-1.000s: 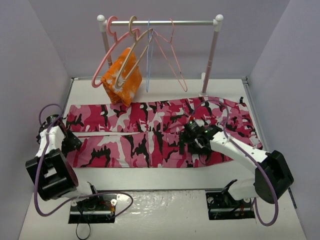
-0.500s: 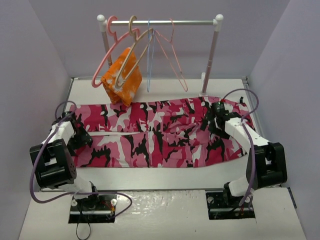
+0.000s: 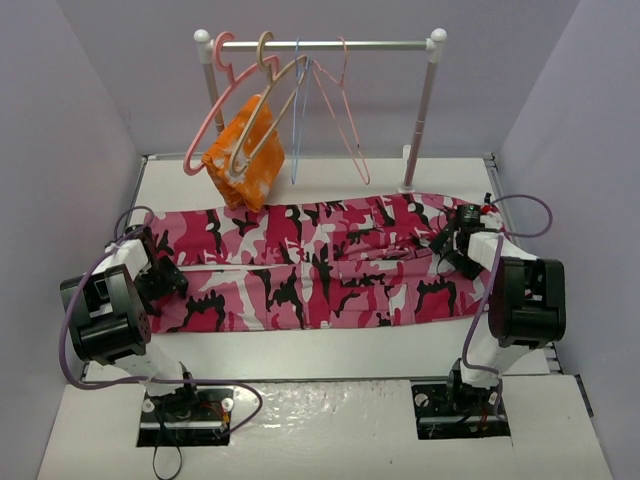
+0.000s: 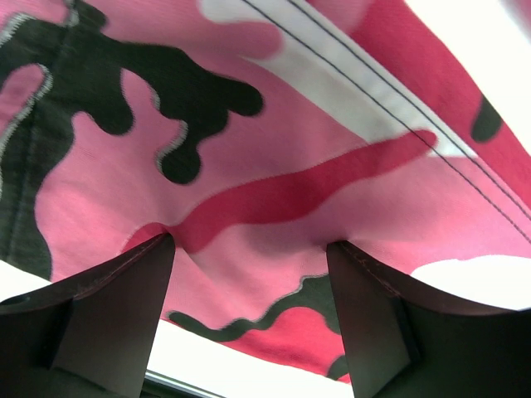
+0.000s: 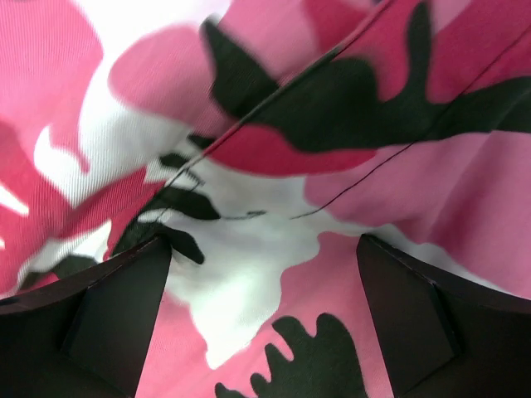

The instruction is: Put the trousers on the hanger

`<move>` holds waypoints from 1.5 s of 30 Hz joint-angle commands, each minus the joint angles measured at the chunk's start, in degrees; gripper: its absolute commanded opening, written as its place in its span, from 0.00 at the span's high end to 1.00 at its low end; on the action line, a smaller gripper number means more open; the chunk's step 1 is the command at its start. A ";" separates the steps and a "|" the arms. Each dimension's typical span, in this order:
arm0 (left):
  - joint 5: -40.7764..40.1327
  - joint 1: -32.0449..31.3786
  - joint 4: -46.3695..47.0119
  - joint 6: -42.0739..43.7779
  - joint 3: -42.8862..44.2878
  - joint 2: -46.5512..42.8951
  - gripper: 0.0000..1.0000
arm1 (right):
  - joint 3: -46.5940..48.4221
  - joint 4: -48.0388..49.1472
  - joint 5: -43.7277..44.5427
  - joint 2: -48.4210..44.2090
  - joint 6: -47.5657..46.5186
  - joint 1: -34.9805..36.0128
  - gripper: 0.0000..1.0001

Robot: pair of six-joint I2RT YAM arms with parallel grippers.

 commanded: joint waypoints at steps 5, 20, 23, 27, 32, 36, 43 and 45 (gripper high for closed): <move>-2.12 0.14 -0.85 2.54 -1.25 -0.04 0.29 | -2.45 -0.35 2.10 -5.89 -1.15 -2.37 0.08; -2.86 -2.42 -1.58 3.71 -1.19 -2.05 0.29 | -1.69 0.78 -2.96 -7.19 -9.27 17.48 0.08; -3.78 -2.42 -2.16 4.39 -0.88 -1.24 0.29 | 0.26 2.08 -3.19 -2.86 -9.05 18.76 0.08; -4.58 -2.35 -2.77 4.92 -0.85 -0.32 0.29 | 1.85 4.70 -2.87 0.71 -7.51 18.82 0.08; -4.50 -2.86 -2.63 4.84 -0.94 0.27 0.29 | 5.72 4.71 -0.06 4.43 -4.60 18.13 0.08; -4.29 -2.88 -2.79 4.92 -0.94 0.93 0.29 | 8.68 4.79 3.57 6.26 -2.70 18.02 0.08; -4.40 -2.86 -2.97 4.83 -0.94 0.92 0.29 | 9.92 3.14 7.24 6.49 -0.02 14.65 0.08; -4.51 -2.91 -2.91 4.84 -0.82 0.60 0.29 | 9.37 2.95 6.78 4.37 -1.05 13.38 0.08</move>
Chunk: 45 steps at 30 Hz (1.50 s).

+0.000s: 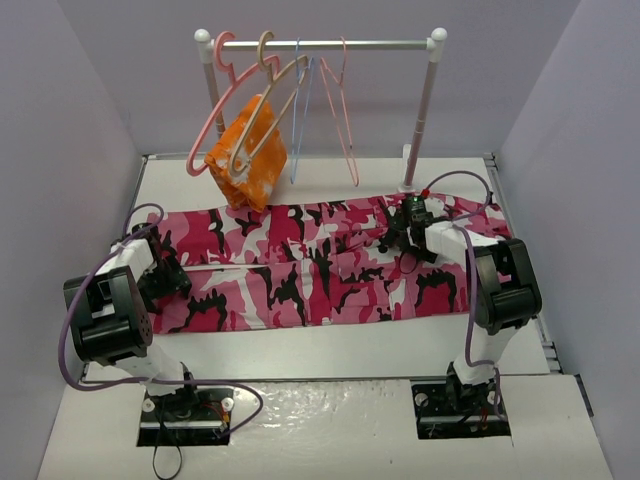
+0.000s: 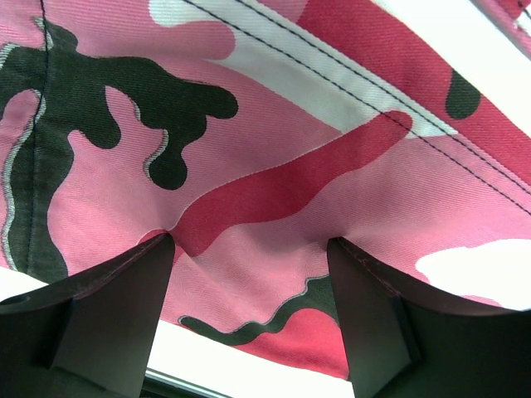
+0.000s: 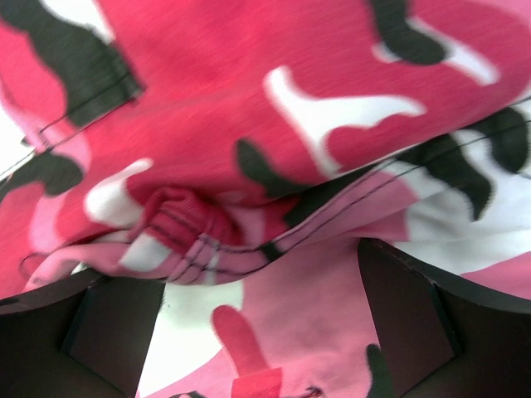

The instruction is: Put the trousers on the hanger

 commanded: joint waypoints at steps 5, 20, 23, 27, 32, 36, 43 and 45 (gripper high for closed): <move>-3.84 -0.47 -2.96 0.90 0.52 -1.87 0.29 | -1.32 -1.56 0.38 -11.88 -0.52 -8.84 0.08; 1.76 -2.87 5.75 -7.31 -3.18 -7.68 0.28 | -16.57 -6.00 -0.47 -22.82 2.80 -12.18 0.07; 2.95 -2.36 6.68 -8.22 -2.92 -3.31 0.28 | -18.71 -4.67 -1.44 -21.61 2.35 -12.66 0.07; 1.95 -1.25 6.15 -7.70 0.75 3.36 0.28 | -21.09 -3.40 -5.09 -19.78 2.42 -14.35 0.07; -0.87 2.13 5.28 -6.70 6.17 9.24 0.28 | -23.52 -1.67 -8.29 -19.86 3.89 -14.12 0.07; -1.46 4.88 4.77 -5.59 11.26 12.27 0.28 | -24.72 -0.76 -9.46 -20.37 5.75 -13.20 0.07; -1.34 6.01 5.76 -5.45 17.23 15.00 0.28 | -21.02 0.09 -7.90 -17.24 7.97 -6.43 0.07; -0.80 6.03 6.74 -4.94 18.05 15.19 0.28 | -19.18 0.09 -7.78 -16.15 8.79 -4.23 0.07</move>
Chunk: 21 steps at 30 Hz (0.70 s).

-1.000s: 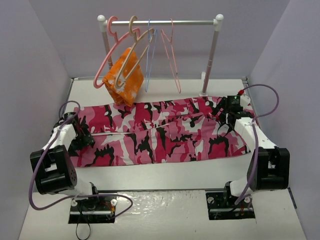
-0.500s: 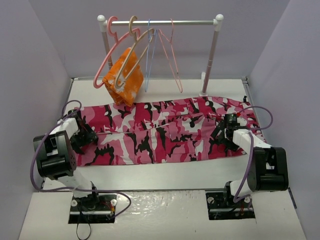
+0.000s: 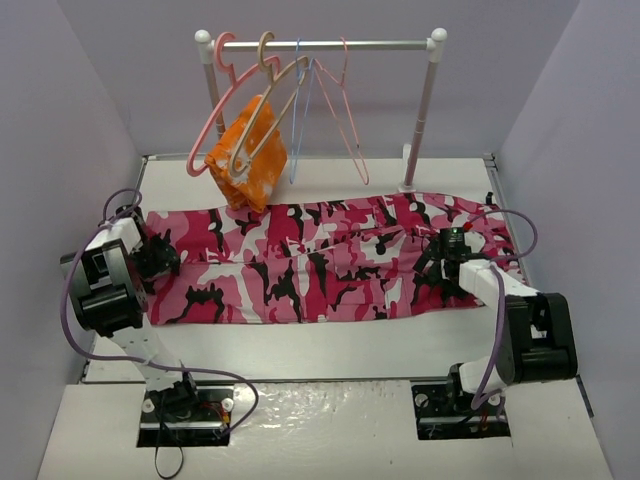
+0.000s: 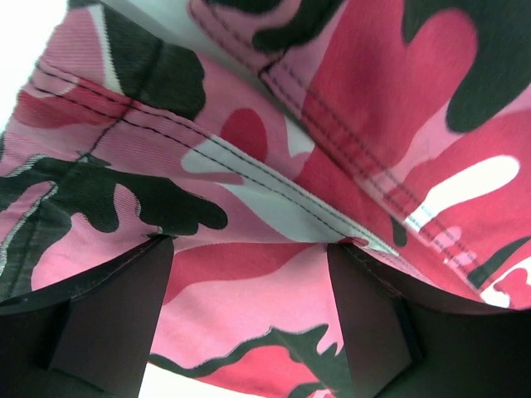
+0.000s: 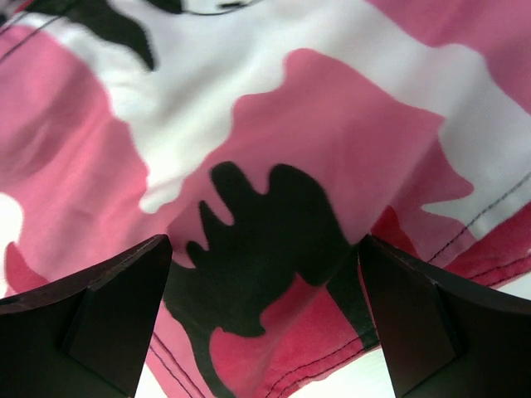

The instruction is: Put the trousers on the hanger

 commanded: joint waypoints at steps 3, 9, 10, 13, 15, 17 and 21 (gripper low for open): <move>-3.71 0.65 8.43 2.32 3.10 0.48 0.28 | 4.34 0.10 -4.42 4.42 5.59 5.54 0.07; -3.70 0.63 7.28 2.49 2.62 -11.04 0.27 | 9.51 -6.87 2.95 -0.71 2.16 3.96 0.07; -3.59 0.68 6.68 2.03 1.69 -13.63 0.24 | 9.91 -7.89 3.26 -2.13 1.96 3.46 0.07; -3.70 0.63 4.38 -0.22 -1.84 -22.16 0.16 | 9.97 -10.35 2.19 -7.97 1.34 -0.99 0.05; -3.87 0.69 2.03 -1.86 -5.18 -25.95 0.06 | 9.38 -11.23 0.26 -11.20 0.87 -3.45 0.04; -3.99 0.80 -1.03 -3.32 -9.63 -28.79 0.03 | 8.86 -11.95 -1.21 -13.41 0.64 -5.91 0.02; -2.78 2.06 -1.35 -6.12 -16.34 -32.23 0.03 | 7.90 -13.28 -3.43 -16.33 0.30 -7.47 0.00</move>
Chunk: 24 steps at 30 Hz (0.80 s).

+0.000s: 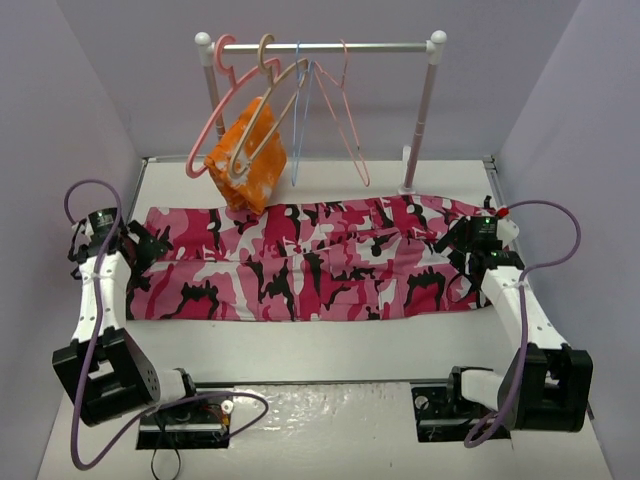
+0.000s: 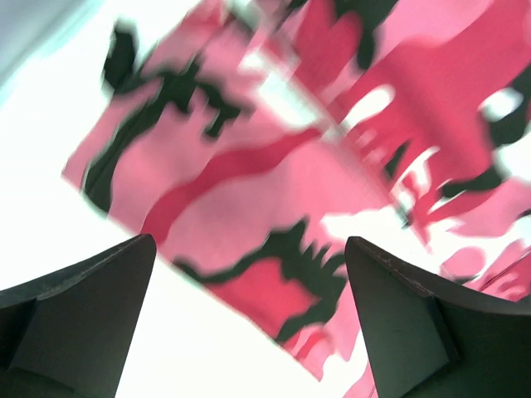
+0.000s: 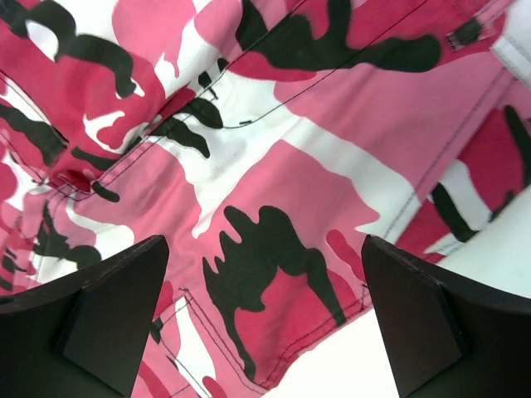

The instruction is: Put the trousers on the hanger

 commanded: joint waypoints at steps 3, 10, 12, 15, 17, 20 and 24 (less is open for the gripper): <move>2.13 3.99 -2.33 -5.21 -10.40 -1.45 0.03 | -0.06 -3.34 -3.93 -3.06 -1.14 -1.86 0.00; 4.26 7.70 1.15 -4.39 -13.51 1.85 0.03 | -0.38 -3.40 -5.89 -4.29 -1.62 -2.31 0.00; 4.73 7.82 3.52 -4.58 -13.83 3.06 0.03 | -0.41 -3.40 -5.89 -4.61 -2.09 -2.37 0.00; 4.74 7.82 4.97 -5.46 -13.97 5.31 0.04 | -0.88 -3.47 -5.89 -4.96 -2.16 -2.37 0.00; 4.36 7.82 5.92 -5.65 -13.91 6.61 0.05 | -1.18 -3.42 -7.09 -5.25 -2.16 -2.37 0.00; 4.07 7.82 6.99 -5.99 -13.79 8.00 0.08 | -1.46 -3.40 -7.65 -5.28 -2.34 -2.46 0.00; 2.33 7.80 6.55 -7.27 -13.83 9.91 0.14 | -1.47 -3.56 -7.50 -5.44 -2.44 -2.53 0.00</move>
